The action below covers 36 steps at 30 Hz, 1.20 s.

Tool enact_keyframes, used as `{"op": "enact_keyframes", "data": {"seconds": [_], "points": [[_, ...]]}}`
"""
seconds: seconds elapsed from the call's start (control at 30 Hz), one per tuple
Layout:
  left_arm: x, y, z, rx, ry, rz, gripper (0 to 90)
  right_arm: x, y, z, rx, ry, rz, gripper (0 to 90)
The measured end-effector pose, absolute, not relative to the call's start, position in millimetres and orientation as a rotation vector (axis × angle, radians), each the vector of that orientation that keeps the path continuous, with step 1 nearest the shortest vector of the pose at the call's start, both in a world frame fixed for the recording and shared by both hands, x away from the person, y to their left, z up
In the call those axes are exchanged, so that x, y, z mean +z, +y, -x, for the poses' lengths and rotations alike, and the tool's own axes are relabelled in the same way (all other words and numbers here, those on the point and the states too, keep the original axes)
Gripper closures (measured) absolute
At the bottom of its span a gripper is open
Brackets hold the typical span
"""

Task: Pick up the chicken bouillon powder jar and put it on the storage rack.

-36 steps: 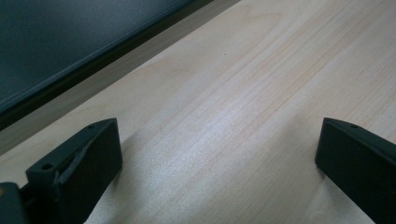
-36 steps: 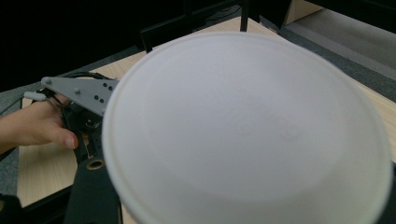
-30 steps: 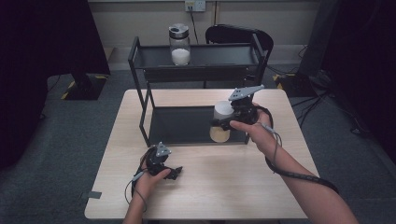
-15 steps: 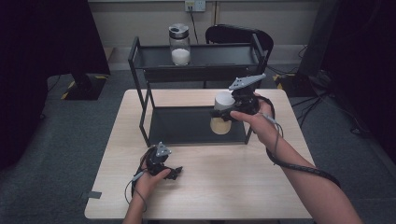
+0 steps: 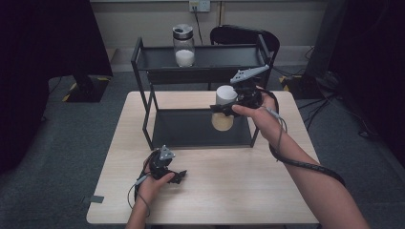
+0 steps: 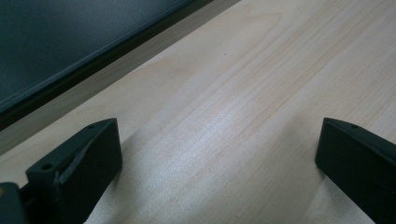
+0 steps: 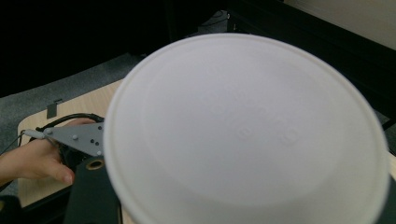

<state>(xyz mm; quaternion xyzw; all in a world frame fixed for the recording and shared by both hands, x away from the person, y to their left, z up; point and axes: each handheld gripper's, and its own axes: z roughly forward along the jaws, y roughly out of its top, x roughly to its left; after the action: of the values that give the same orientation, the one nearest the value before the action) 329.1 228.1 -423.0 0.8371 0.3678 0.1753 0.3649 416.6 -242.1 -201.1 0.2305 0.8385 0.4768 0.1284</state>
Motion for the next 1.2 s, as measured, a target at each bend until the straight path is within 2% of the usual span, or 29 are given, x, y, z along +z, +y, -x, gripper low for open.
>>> {"op": "enact_keyframes", "data": {"seconds": [1.2], "points": [[-422.4,228.1,-329.4,0.450,0.945,-2.158,0.0,-99.1,-222.4,-428.7,1.268,2.395,-0.695,34.7]]}}
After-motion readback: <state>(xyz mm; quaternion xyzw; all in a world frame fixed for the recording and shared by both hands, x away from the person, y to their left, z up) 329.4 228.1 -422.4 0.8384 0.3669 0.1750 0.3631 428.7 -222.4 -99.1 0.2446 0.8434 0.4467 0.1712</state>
